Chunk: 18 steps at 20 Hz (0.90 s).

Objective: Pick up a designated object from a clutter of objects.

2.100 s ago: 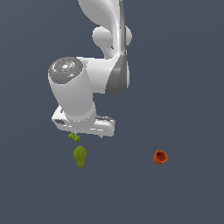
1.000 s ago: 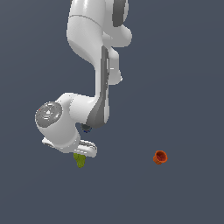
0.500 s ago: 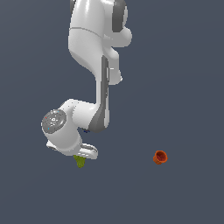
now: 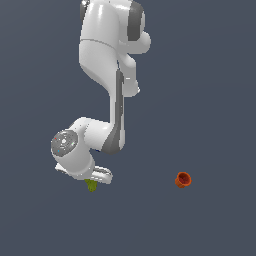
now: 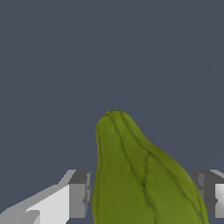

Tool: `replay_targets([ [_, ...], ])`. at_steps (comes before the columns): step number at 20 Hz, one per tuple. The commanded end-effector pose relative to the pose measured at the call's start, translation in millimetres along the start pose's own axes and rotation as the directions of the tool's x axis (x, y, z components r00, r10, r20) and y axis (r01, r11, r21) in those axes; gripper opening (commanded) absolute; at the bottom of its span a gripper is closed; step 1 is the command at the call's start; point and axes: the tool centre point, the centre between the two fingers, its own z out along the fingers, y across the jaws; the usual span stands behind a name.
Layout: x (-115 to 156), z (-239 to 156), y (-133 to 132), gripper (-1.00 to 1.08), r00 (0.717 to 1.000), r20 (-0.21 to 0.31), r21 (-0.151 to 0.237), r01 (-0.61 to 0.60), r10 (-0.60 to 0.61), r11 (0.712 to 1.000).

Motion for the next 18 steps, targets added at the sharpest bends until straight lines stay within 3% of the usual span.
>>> replay_targets([
  [1, 0.7, -0.3, 0.0, -1.00, 1.000, -0.002, 0.000, 0.000, 0.000, 1.000],
  [18, -11.3, -11.8, -8.2, -1.00, 1.000, 0.000, 0.000, 0.000, 0.000, 1.000],
])
